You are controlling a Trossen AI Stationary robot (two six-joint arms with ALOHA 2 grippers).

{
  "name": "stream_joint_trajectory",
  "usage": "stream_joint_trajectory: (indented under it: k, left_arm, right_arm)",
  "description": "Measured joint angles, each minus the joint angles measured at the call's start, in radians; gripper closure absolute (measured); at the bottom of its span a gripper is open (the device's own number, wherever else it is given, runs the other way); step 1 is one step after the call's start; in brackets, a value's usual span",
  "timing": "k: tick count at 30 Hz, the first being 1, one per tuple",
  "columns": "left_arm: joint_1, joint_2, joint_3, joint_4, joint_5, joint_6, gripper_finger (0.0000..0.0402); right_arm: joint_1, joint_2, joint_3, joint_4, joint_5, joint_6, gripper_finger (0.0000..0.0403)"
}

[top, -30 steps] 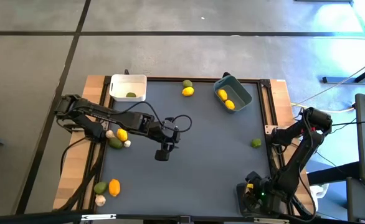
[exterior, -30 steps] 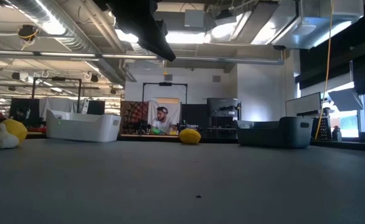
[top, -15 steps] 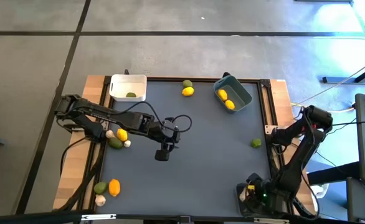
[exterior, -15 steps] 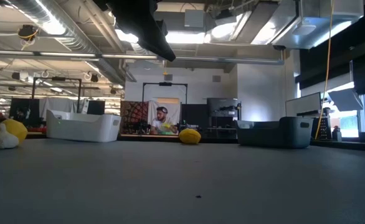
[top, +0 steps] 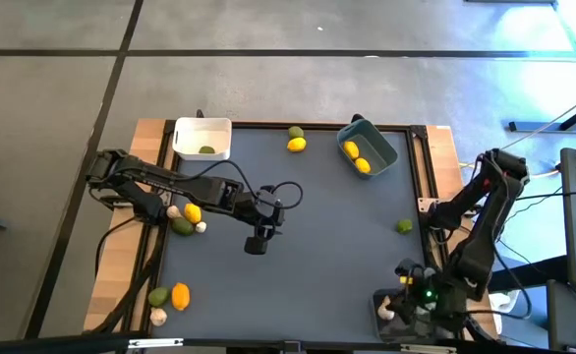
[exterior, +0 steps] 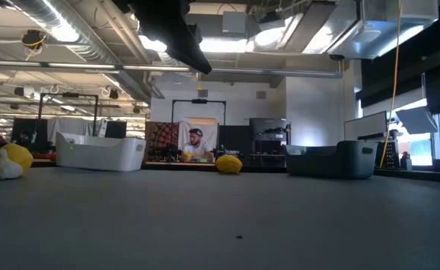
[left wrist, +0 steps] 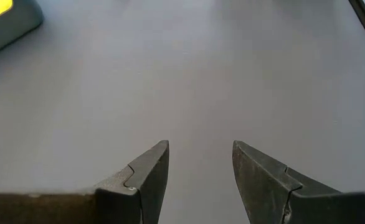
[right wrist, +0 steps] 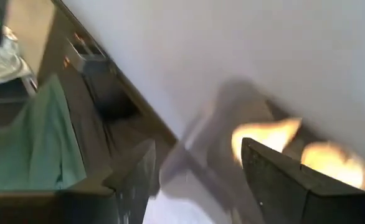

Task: Sort produce into baskets
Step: Put the lime into the white bin

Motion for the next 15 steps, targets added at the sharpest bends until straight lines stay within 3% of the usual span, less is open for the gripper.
stream_joint_trajectory:
  k: [8, 15]
  left_arm:
    - [0.000, 0.000, 0.000, 0.000, 0.000, 0.000, 0.0229]
    - [0.000, 0.000, 0.000, 0.000, 0.000, -0.004, 0.0229]
  right_arm:
    - [-0.011, -0.054, 0.001, -0.192, 0.210, -0.069, 0.0166]
    - [-0.087, -0.049, 0.001, -0.372, 0.233, -0.089, 0.0166]
